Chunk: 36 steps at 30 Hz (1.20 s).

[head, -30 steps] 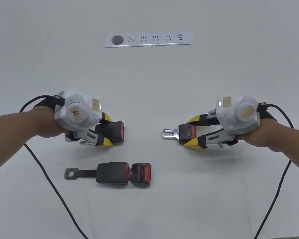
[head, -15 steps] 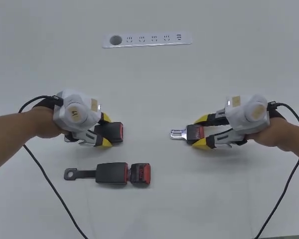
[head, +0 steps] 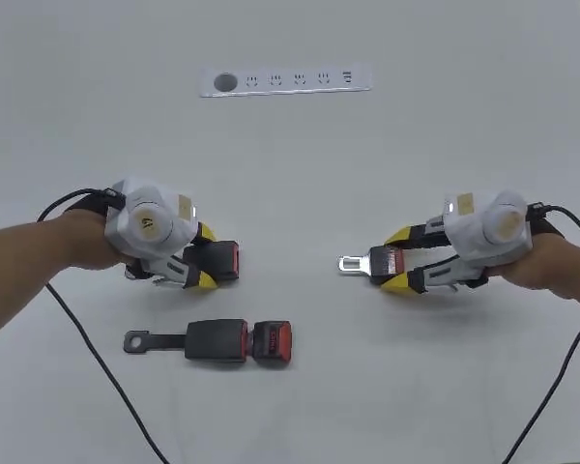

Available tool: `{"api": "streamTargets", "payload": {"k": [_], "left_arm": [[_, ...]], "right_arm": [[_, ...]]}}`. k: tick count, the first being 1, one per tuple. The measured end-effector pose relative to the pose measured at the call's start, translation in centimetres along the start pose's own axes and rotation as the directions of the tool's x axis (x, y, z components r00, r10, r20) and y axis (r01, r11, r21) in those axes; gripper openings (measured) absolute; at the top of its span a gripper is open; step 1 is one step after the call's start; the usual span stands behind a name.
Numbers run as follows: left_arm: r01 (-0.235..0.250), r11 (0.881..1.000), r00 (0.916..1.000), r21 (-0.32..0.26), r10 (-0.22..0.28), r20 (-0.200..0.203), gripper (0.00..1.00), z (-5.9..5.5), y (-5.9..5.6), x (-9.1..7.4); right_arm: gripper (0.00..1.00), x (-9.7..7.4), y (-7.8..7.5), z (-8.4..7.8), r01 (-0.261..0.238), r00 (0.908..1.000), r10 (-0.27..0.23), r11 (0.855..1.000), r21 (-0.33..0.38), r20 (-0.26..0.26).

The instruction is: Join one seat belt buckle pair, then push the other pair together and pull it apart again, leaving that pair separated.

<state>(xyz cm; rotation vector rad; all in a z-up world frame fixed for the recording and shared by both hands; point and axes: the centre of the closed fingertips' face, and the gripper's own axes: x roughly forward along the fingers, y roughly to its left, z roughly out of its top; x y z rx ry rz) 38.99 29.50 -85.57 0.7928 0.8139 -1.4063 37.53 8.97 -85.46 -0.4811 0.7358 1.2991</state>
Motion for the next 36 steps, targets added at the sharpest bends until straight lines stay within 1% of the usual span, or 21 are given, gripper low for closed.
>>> {"api": "streamTargets", "payload": {"k": [2, 3, 4, 6, 7, 10, 12, 14, 16, 18, 19, 22, 23, 25, 26, 28, 30, 31, 32, 34, 36], "left_arm": [[-0.004, 1.0, 1.0, -0.005, 0.004, 0.0, 0.36, 0.1, 0.0, 0.0], [-0.007, 1.0, 1.0, -0.016, 0.007, -0.007, 0.37, 0.1, 0.0, 0.0], [-0.012, 0.999, 0.9998, -0.038, 0.012, -0.017, 0.39, 0.2, -0.2, 0.0], [0.002, 0.999, 0.9996, -0.033, -0.001, 0.029, 0.48, 1.1, -0.7, -0.3], [-0.007, 0.998, 0.9989, -0.057, 0.009, 0.045, 0.52, 1.4, -0.6, -0.3], [-0.053, 0.993, 0.9971, -0.101, 0.059, 0.049, 0.62, 1.5, 0.2, -0.8], [-0.078, 0.977, 0.9904, -0.199, 0.099, 0.097, 0.71, 2.2, 0.7, -1.5], [-0.121, 0.946, 0.9764, -0.3, 0.168, 0.136, 0.76, 2.6, 1.8, -2.4], [-0.16, 0.917, 0.9626, -0.364, 0.227, 0.148, 0.8, 2.5, 2.8, -3.2], [-0.184, 0.897, 0.9477, -0.403, 0.271, 0.169, 0.82, 2.6, 3.2, -4.2], [-0.195, 0.89, 0.9411, -0.413, 0.288, 0.177, 0.84, 2.6, 3.3, -4.7], [-0.241, 0.853, 0.9184, -0.462, 0.355, 0.175, 0.89, 2.1, 3.6, -6.4], [-0.258, 0.833, 0.9049, -0.49, 0.386, 0.18, 0.9, 2.0, 3.7, -7.1], [-0.239, 0.802, 0.8888, -0.548, 0.408, 0.209, 0.94, 2.4, 3.4, -7.9], [-0.242, 0.782, 0.8707, -0.574, 0.436, 0.227, 0.95, 2.5, 3.3, -8.7], [-0.261, 0.758, 0.8488, -0.598, 0.475, 0.232, 0.96, 2.3, 2.9, -9.6], [-0.246, 0.737, 0.8419, -0.63, 0.485, 0.238, 0.97, 2.1, 1.8, -10.2], [-0.25, 0.734, 0.8404, -0.632, 0.488, 0.235, 0.97, 2.0, 1.4, -10.3], [-0.26, 0.735, 0.8398, -0.627, 0.492, 0.228, 0.97, 1.8, 0.9, -10.4], [-0.269, 0.75, 0.8402, -0.604, 0.49, 0.233, 0.98, 1.9, -0.6, -10.6], [-0.259, 0.761, 0.8448, -0.595, 0.477, 0.242, 0.98, 2.0, -2.1, -10.8]], "right_arm": [[0.37, 0.0, -0.1, 0.0, 0.022, 0.9997, -0.021, 1.0, 0.02, -0.011], [0.38, 0.0, 0.0, 0.3, 0.038, 0.9993, -0.038, 0.995, 0.088, 0.002], [0.4, 0.0, -0.1, 0.7, 0.041, 0.9989, -0.043, 0.995, 0.094, 0.02], [0.51, -0.3, -0.6, 1.8, 0.069, 0.994, -0.077, 0.993, 0.098, 0.077], [0.56, -0.4, -0.7, 2.2, 0.076, 0.9915, -0.088, 0.989, 0.128, 0.095], [0.73, -0.7, -1.5, 2.4, 0.128, 0.9833, -0.145, 0.981, 0.145, 0.11], [0.83, -1.2, -2.4, 2.7, 0.189, 0.9677, -0.218, 0.96, 0.204, 0.128], [0.87, -1.9, -3.2, 3.7, 0.249, 0.9348, -0.308, 0.924, 0.291, 0.177], [0.88, -2.0, -3.6, 3.6, 0.294, 0.9092, -0.376, 0.884, 0.363, 0.179], [0.91, -2.0, -3.4, 3.8, 0.328, 0.8883, -0.421, 0.86, 0.391, 0.183], [0.93, -1.9, -2.9, 3.9, 0.329, 0.8889, -0.421, 0.86, 0.389, 0.18], [0.95, -2.0, -2.3, 4.2, 0.356, 0.8799, -0.445, 0.849, 0.391, 0.166], [0.95, -2.0, -2.0, 4.6, 0.358, 0.8713, -0.458, 0.838, 0.411, 0.176], [0.96, -2.0, -1.6, 5.0, 0.36, 0.8639, -0.47, 0.828, 0.43, 0.182], [0.96, -2.1, -1.5, 5.1, 0.369, 0.8589, -0.48, 0.822, 0.434, 0.179], [0.97, -2.4, -1.0, 5.9, 0.377, 0.8465, -0.499, 0.809, 0.451, 0.187], [0.98, -2.6, -0.5, 6.4, 0.388, 0.8388, -0.509, 0.808, 0.443, 0.194], [0.99, -2.8, -0.2, 6.7, 0.404, 0.8331, -0.518, 0.81, 0.425, 0.195], [1.0, -2.9, 0.1, 6.9, 0.404, 0.8335, -0.516, 0.814, 0.416, 0.199], [1.0, -3.0, 1.1, 7.1, 0.396, 0.8474, -0.493, 0.834, 0.385, 0.197], [1.0, -3.4, 1.9, 7.4, 0.404, 0.8514, -0.487, 0.845, 0.35, 0.194]]}}
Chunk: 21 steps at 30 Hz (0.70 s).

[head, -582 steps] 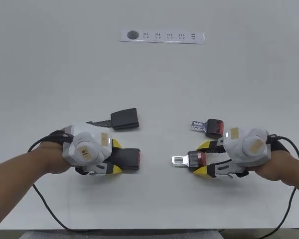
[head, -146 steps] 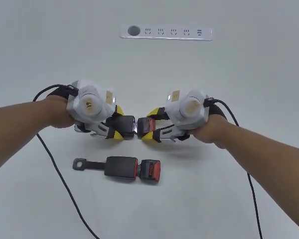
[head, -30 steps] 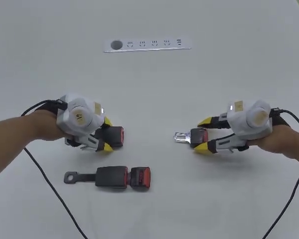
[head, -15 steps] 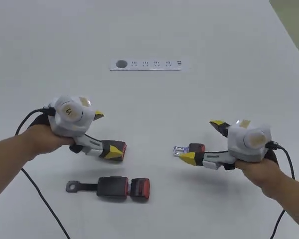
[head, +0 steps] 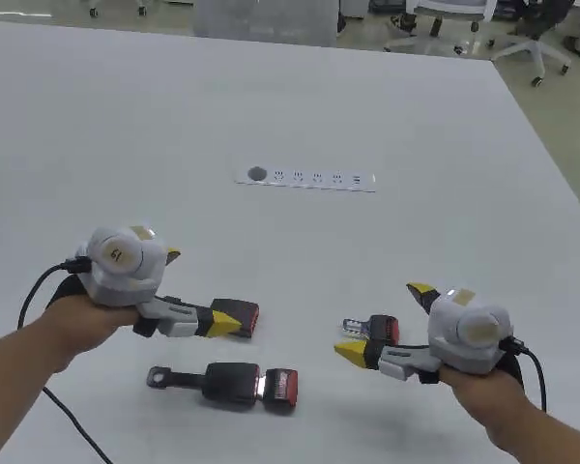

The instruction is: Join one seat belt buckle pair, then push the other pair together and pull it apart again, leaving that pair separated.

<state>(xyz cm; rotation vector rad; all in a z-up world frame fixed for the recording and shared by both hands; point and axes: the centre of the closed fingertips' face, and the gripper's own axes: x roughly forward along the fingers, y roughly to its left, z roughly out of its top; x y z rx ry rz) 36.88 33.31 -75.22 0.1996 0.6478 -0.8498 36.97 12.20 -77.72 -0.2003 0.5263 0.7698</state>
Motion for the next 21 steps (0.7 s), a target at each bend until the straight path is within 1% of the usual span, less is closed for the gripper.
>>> {"api": "streamTargets", "payload": {"k": [2, 4, 6, 7, 9, 11, 13, 16, 18, 19, 20, 21], "left_arm": [[0.009, 1.0, 1.0, 0.028, -0.009, -0.001, 0.99, -0.4, -0.9, -0.9], [0.018, 0.997, 0.9997, 0.069, -0.019, 0.015, 1.0, -0.4, -1.7, -1.8], [0.02, 0.997, 0.9993, 0.077, -0.022, 0.029, 1.0, -0.3, -2.3, -2.6], [0.022, 0.996, 0.999, 0.082, -0.025, 0.038, 1.0, -0.3, -2.6, -3.2], [0.018, 0.996, 0.9986, 0.091, -0.023, 0.047, 1.0, -0.6, -2.7, -3.5], [0.029, 0.996, 0.9978, 0.086, -0.034, 0.058, 1.0, -1.0, -3.0, -4.1], [0.019, 0.995, 0.9975, 0.094, -0.025, 0.065, 1.0, -1.4, -3.3, -5.1], [0.007, 0.999, 0.9953, 0.053, -0.012, 0.096, 1.0, -1.8, -3.6, -6.6], [-0.002, 0.999, 0.9949, 0.051, -0.004, 0.101, 1.0, -2.4, -3.7, -7.4], [-0.003, 0.999, 0.995, 0.049, -0.002, 0.1, 1.0, -2.6, -3.7, -7.5], [-0.005, 0.999, 0.9951, 0.041, 0.001, 0.099, 1.0, -3.1, -3.4, -7.9], [-0.005, 0.999, 0.9948, 0.034, 0.002, 0.102, 1.0, -3.4, -3.4, -8.1]], "right_arm": [[1.0, -0.7, 0.7, 0.5, -0.008, 0.9999, 0.008, 1.0, -0.019, 0.015], [1.0, -1.3, 1.3, 0.6, -0.005, 0.9999, 0.005, 0.999, -0.041, 0.013], [1.0, -1.9, 2.0, 0.7, -0.01, 0.9998, 0.011, 0.999, -0.044, 0.015], [1.0, -2.3, 2.6, 0.8, -0.009, 0.9998, 0.01, 0.998, -0.059, 0.02], [1.0, -2.9, 3.3, 0.9, -0.003, 0.9998, 0.005, 0.998, -0.07, 0.022], [1.0, -3.4, 3.8, 1.1, 0.0, 0.9995, 0.002, 0.997, -0.074, 0.03], [1.0, -4.1, 4.5, 1.2, 0.007, 0.9991, -0.004, 0.997, -0.074, 0.043], [1.0, -4.5, 5.3, 1.3, 0.01, 0.9987, -0.006, 0.997, -0.08, 0.051], [1.0, -4.9, 5.9, 1.2, 0.013, 0.9986, -0.009, 0.997, -0.08, 0.053], [1.0, -5.0, 6.1, 1.0, 0.017, 0.9984, -0.013, 0.997, -0.076, 0.054], [1.0, -5.1, 6.2, 0.8, 0.021, 0.9983, -0.017, 0.997, -0.074, 0.057], [1.0, -5.3, 6.6, 0.5, 0.022, 0.9984, -0.018, 0.997, -0.072, 0.054]]}}
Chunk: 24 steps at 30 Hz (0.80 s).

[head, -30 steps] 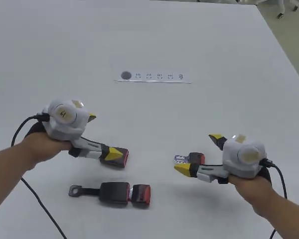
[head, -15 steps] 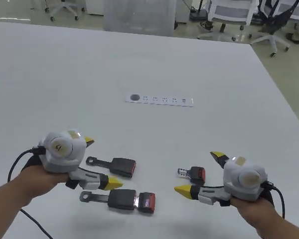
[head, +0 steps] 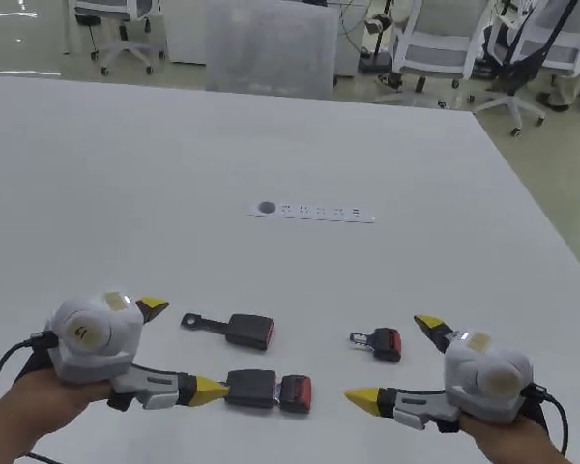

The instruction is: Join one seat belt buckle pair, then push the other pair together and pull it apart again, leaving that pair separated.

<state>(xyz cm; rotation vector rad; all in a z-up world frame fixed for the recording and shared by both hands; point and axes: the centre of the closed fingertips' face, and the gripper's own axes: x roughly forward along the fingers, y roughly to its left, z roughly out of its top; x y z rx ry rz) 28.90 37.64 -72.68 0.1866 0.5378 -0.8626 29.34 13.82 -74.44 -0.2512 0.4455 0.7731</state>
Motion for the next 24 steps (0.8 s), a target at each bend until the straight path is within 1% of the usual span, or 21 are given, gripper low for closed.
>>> {"api": "streamTargets", "payload": {"k": [1, 3, 6, 8, 9, 10, 12, 16, 20, 22, 24], "left_arm": [[0.0, 1.0, 1.0, -0.012, 0.0, -0.001, 1.0, -0.4, -0.1, -0.5], [-0.008, 1.0, 1.0, -0.028, 0.007, -0.005, 1.0, -1.2, 0.0, -1.2], [-0.008, 0.999, 1.0, -0.036, 0.008, -0.004, 1.0, -2.2, -0.1, -2.0], [-0.008, 0.999, 0.9999, -0.037, 0.008, -0.008, 1.0, -2.7, -0.3, -2.6], [-0.006, 0.999, 0.9999, -0.038, 0.006, -0.009, 1.0, -2.8, -0.6, -2.8], [-0.003, 0.999, 1.0, -0.034, 0.003, -0.005, 1.0, -2.9, -0.8, -3.2], [-0.001, 1.0, 1.0, -0.027, 0.001, 0.003, 1.0, -3.1, -0.8, -3.5], [0.008, 0.999, 0.9999, -0.033, -0.008, -0.007, 1.0, -4.1, -1.2, -3.9], [0.004, 0.999, 1.0, -0.046, -0.004, 0.008, 1.0, -4.1, -1.4, -4.3], [0.004, 0.998, 0.9999, -0.061, -0.003, 0.014, 1.0, -4.0, -1.4, -4.2], [0.002, 0.998, 0.9999, -0.062, -0.001, 0.015, 1.0, -3.8, -1.5, -4.3]], "right_arm": [[1.0, -0.1, 0.3, -0.3, -0.004, 1.0, 0.004, 1.0, 0.002, -0.005], [1.0, -0.4, 0.7, -1.0, -0.002, 0.9998, 0.002, 1.0, -0.001, -0.021], [1.0, -1.0, 1.3, -1.7, 0.008, 0.9996, -0.008, 1.0, 0.0, -0.028], [1.0, -1.4, 1.5, -2.2, 0.012, 0.9994, -0.012, 1.0, 0.005, -0.034], [1.0, -1.6, 1.6, -2.5, 0.014, 0.9992, -0.014, 1.0, 0.007, -0.039], [1.0, -1.8, 1.6, -2.7, 0.019, 0.9989, -0.018, 1.0, 0.003, -0.042], [1.0, -2.1, 1.7, -3.2, 0.022, 0.9984, -0.021, 1.0, 0.007, -0.052], [1.0, -2.9, 1.5, -3.4, 0.043, 0.9978, -0.042, 0.999, 0.019, -0.051], [1.0, -3.4, 1.0, -3.4, 0.068, 0.9964, -0.067, 0.997, 0.02, -0.053], [1.0, -3.6, 1.0, -3.2, 0.068, 0.9965, -0.068, 0.998, 0.014, -0.048], [1.0, -3.7, 1.0, -3.0, 0.07, 0.9963, -0.07, 0.997, 0.008, -0.049]]}}
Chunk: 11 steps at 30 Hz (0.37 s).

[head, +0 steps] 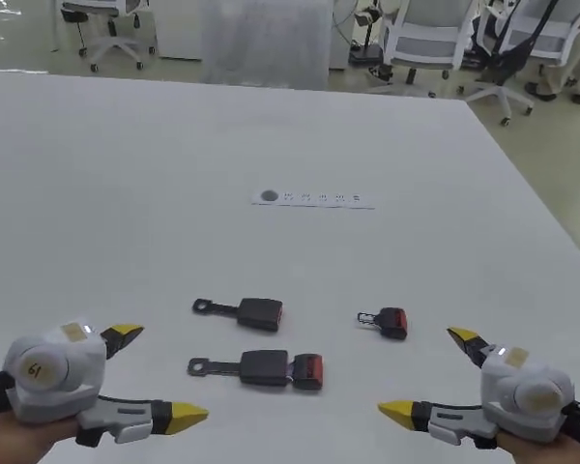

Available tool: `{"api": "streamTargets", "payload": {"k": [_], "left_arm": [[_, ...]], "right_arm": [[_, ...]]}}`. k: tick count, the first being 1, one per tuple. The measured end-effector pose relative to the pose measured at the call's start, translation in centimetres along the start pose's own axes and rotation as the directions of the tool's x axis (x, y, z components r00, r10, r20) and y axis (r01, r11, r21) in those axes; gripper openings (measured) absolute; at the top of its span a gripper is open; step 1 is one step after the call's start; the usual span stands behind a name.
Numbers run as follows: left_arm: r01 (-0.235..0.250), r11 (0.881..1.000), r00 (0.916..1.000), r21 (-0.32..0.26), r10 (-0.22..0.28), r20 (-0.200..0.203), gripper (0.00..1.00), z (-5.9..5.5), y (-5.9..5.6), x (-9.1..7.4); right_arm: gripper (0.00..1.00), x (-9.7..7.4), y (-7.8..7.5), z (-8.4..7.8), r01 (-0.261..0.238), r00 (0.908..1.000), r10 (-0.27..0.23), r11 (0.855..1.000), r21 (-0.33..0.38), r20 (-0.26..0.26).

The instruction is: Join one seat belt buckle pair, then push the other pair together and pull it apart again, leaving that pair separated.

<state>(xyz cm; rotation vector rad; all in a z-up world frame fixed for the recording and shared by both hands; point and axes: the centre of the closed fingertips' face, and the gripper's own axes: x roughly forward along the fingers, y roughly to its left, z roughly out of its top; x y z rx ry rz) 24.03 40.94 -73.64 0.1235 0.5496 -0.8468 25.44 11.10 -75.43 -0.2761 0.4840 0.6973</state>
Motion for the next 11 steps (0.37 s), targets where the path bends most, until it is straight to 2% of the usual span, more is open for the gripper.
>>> {"api": "streamTargets", "payload": {"k": [5, 8, 11], "left_arm": [[-0.006, 1.0, 0.9996, 0.004, 0.006, 0.029, 1.0, 1.4, -0.8, 0.1], [-0.004, 1.0, 0.9995, -0.001, 0.004, 0.032, 1.0, 1.6, -1.0, 0.3], [-0.006, 1.0, 0.9995, 0.008, 0.006, 0.032, 1.0, 1.7, -0.7, 0.5]], "right_arm": [[1.0, -0.1, -0.2, 0.3, 0.004, 1.0, -0.004, 1.0, 0.003, 0.006], [1.0, -0.1, -0.3, 0.6, 0.006, 0.9999, -0.006, 1.0, 0.002, 0.014], [1.0, -0.1, -0.3, 0.7, 0.004, 0.9999, -0.004, 1.0, -0.001, 0.016]]}}
